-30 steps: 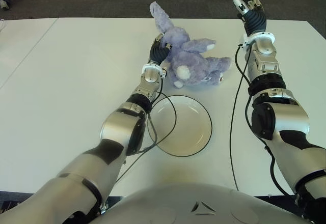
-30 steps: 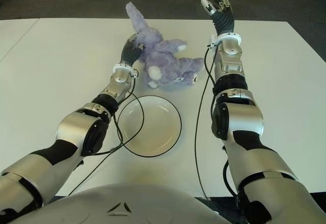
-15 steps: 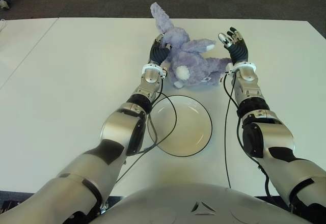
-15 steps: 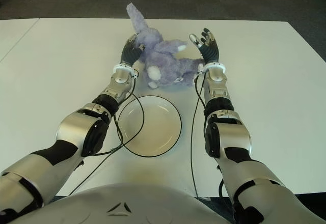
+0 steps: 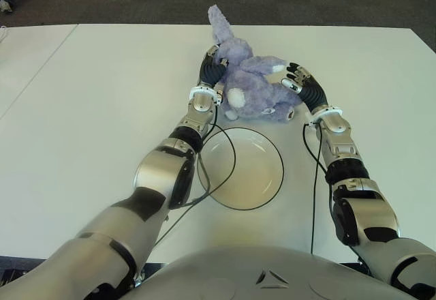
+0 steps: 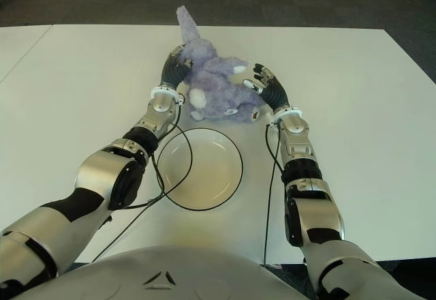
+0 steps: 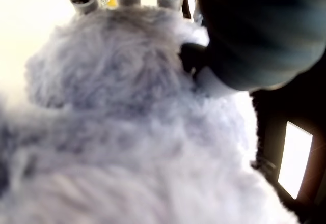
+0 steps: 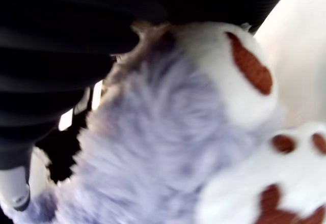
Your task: Put the doll into the plate.
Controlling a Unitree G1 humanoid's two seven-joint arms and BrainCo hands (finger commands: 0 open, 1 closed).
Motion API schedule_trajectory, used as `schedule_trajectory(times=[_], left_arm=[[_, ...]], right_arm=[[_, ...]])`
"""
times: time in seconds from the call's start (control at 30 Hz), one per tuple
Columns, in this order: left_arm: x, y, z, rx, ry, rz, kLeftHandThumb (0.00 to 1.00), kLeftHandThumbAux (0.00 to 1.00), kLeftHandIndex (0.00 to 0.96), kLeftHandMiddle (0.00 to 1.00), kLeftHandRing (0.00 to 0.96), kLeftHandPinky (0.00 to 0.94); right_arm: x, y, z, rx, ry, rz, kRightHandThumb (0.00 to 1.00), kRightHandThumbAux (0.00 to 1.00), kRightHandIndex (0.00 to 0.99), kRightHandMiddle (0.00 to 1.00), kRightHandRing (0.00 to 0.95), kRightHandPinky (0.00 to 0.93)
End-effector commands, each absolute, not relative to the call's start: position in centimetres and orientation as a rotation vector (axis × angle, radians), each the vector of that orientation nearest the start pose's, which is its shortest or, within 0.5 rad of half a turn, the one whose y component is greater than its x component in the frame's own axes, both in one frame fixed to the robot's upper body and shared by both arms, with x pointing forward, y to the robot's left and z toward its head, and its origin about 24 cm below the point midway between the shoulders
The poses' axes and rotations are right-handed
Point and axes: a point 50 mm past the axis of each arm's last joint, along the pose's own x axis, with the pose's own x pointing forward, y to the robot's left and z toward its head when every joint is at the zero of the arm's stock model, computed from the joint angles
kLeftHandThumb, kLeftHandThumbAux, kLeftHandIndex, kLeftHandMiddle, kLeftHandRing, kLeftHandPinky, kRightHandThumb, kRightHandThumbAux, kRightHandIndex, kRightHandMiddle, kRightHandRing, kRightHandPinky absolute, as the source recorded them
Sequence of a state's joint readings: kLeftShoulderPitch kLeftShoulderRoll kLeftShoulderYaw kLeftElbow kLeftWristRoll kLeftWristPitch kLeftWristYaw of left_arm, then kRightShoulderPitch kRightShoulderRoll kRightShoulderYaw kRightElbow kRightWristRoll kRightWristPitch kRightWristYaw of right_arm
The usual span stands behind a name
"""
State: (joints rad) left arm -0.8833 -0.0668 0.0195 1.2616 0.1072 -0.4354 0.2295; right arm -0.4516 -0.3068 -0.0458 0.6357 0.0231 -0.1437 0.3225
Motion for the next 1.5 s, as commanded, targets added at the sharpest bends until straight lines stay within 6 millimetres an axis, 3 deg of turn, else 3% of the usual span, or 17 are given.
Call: schedule_trajectory(times=[0.03,0.53,0.97,1.13,1.2,1.23,1.27,1.3,1.37,1.43,1.47,1.5], left_arm=[[37.1,7.0,6.3,0.145,-0.038,-0.066,0.744,0.695,0.441,0.915,0.903,0.892],[37.1,6.9,6.3,0.153,-0.039,-0.065,0.743,0.696,0.441,0.916,0.901,0.889],[37.2,6.8,6.2,0.151,-0.021,-0.069,0.743,0.696,0.44,0.923,0.901,0.895],[37.1,6.7,6.1,0.155,-0.009,-0.065,0.743,0.696,0.44,0.922,0.906,0.89],[37.1,6.6,6.1,0.155,-0.008,-0.065,0.743,0.696,0.44,0.924,0.907,0.892],[37.1,6.6,6.1,0.154,-0.008,-0.065,0.743,0.696,0.44,0.928,0.909,0.895],[37.1,6.5,6.1,0.152,-0.007,-0.066,0.743,0.696,0.44,0.929,0.909,0.896],[37.1,6.5,6.1,0.15,-0.006,-0.067,0.743,0.696,0.44,0.931,0.91,0.897],[37.1,6.4,6.1,0.148,-0.005,-0.068,0.743,0.696,0.44,0.932,0.91,0.898],[37.1,6.3,6.0,0.144,-0.003,-0.069,0.743,0.696,0.44,0.933,0.91,0.899],[37.1,6.3,6.0,0.143,-0.002,-0.07,0.743,0.695,0.44,0.932,0.909,0.898],[37.1,6.3,6.0,0.143,-0.001,-0.07,0.743,0.695,0.44,0.931,0.909,0.897]], right_arm=[[32.5,-20.5,4.6,-0.327,0.139,0.359,0.031,0.519,0.0,0.0,0.012,0.033],[31.3,-21.2,4.7,-0.486,0.162,0.522,0.03,0.405,0.0,0.0,0.003,0.07],[32.0,-22.3,6.4,-0.53,0.174,0.502,0.03,0.452,0.0,0.0,0.007,0.071],[32.3,-22.9,6.3,-0.515,0.2,0.449,0.032,0.495,0.0,0.003,0.043,0.133],[32.3,-23.0,6.2,-0.499,0.207,0.432,0.037,0.511,0.0,0.016,0.066,0.171],[32.4,-23.0,6.2,-0.491,0.209,0.425,0.05,0.54,0.0,0.063,0.149,0.264],[32.4,-23.0,6.2,-0.476,0.211,0.42,0.052,0.545,0.0,0.071,0.163,0.281],[32.5,-23.0,6.2,-0.466,0.211,0.417,0.057,0.575,0.017,0.145,0.264,0.361],[32.5,-22.9,6.2,-0.453,0.211,0.416,0.06,0.582,0.022,0.167,0.294,0.385],[32.5,-22.7,6.1,-0.429,0.206,0.428,0.067,0.613,0.096,0.273,0.365,0.439],[32.6,-22.6,6.1,-0.42,0.203,0.434,0.07,0.634,0.179,0.375,0.444,0.507],[32.6,-22.5,6.2,-0.415,0.202,0.437,0.071,0.638,0.193,0.393,0.458,0.519]])
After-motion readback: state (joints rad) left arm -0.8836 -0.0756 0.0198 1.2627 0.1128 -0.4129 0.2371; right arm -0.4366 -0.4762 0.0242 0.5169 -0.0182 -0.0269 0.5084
